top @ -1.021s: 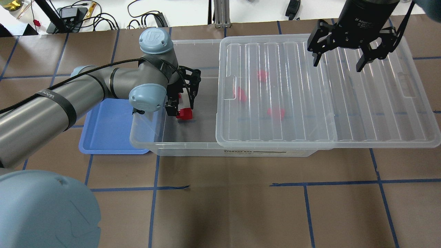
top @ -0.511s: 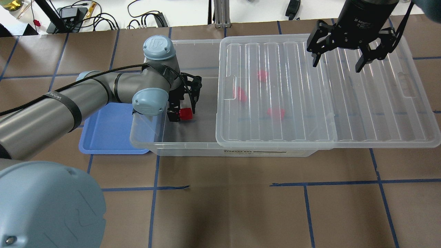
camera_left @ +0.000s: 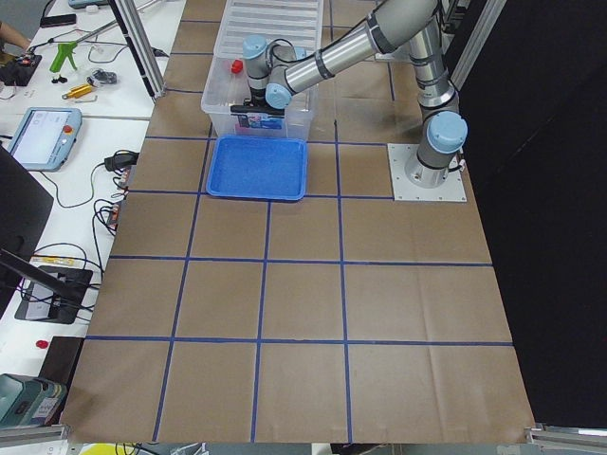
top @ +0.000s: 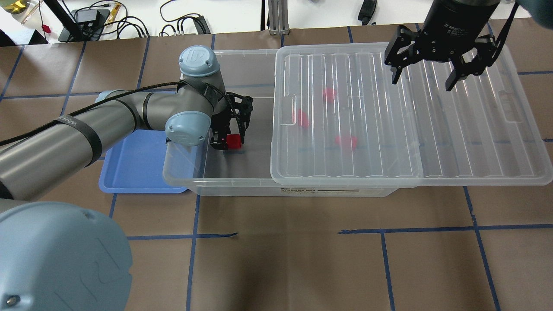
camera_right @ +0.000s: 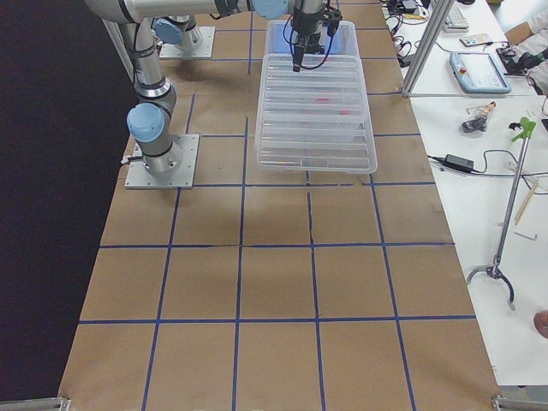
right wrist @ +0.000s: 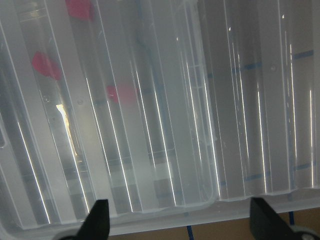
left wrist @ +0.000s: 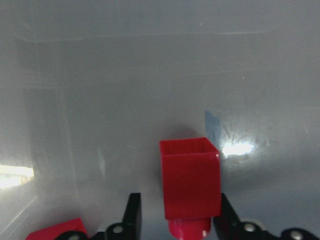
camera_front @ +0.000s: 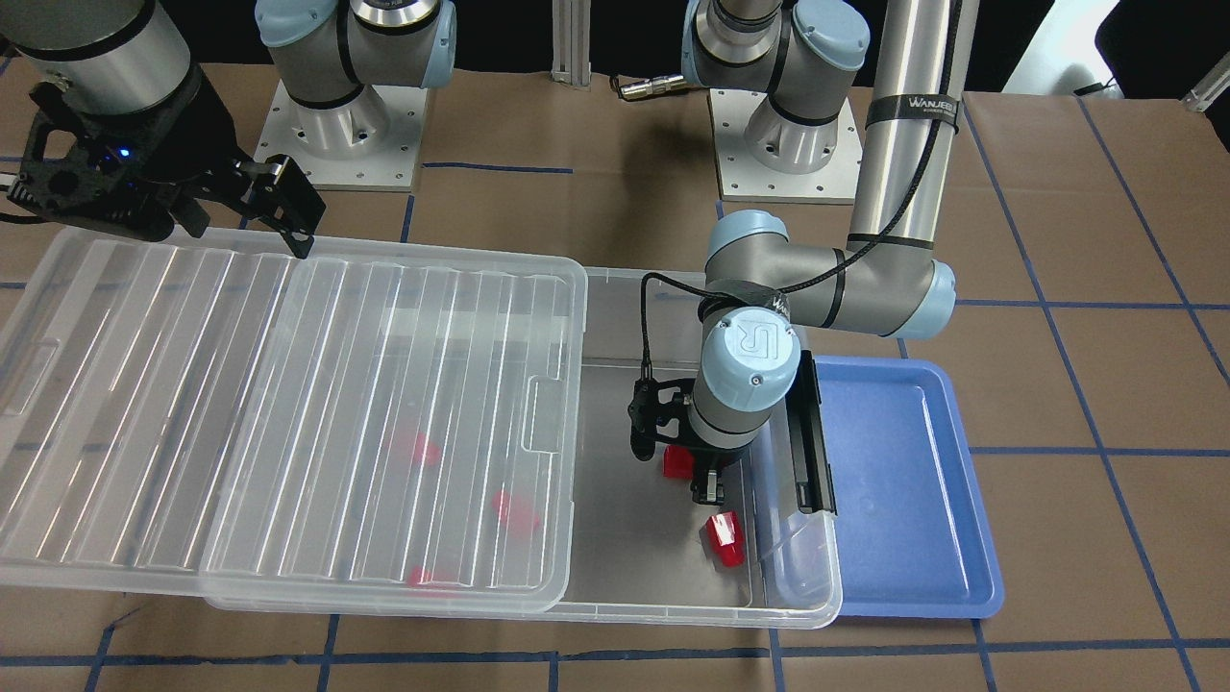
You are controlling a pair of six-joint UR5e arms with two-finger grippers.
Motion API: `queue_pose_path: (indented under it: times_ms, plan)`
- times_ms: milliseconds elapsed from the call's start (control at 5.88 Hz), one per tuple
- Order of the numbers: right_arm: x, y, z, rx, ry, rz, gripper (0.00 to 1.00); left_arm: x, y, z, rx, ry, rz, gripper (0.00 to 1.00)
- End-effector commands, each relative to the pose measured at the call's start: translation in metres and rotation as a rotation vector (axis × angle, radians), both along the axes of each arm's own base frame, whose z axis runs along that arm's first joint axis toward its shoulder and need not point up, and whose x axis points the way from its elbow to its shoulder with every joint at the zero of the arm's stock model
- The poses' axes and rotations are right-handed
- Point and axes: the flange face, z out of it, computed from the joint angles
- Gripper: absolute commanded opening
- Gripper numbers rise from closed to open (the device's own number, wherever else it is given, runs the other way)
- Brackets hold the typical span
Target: Place red block in blue tray from box
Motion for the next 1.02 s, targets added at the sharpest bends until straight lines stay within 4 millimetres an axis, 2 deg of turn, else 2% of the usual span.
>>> queue_pose_path:
  times_ms: [0, 170, 511, 681, 851]
  plan:
    - [0.000, 0.000, 0.000, 0.000, 0.000, -0.001, 1.00, 0.001, -0.007, 0.029, -0.038, 0.003, 0.005, 0.17]
    - [-0.001, 0.000, 0.000, 0.000, 0.000, -0.003, 1.00, 0.005, -0.006, 0.068, -0.058, 0.004, 0.009, 0.17]
    - [-0.001, -0.001, -0.002, 0.005, 0.003, 0.002, 1.00, 0.011, -0.006, 0.165, -0.068, 0.007, 0.022, 0.17]
    - [-0.012, -0.004, -0.003, 0.005, 0.015, 0.023, 1.00, 0.014, 0.002, 0.209, -0.054, 0.000, 0.013, 0.17]
    - [-0.040, -0.009, -0.003, 0.002, 0.010, 0.097, 1.00, 0.053, 0.013, 0.231, -0.040, -0.003, 0.035, 0.17]
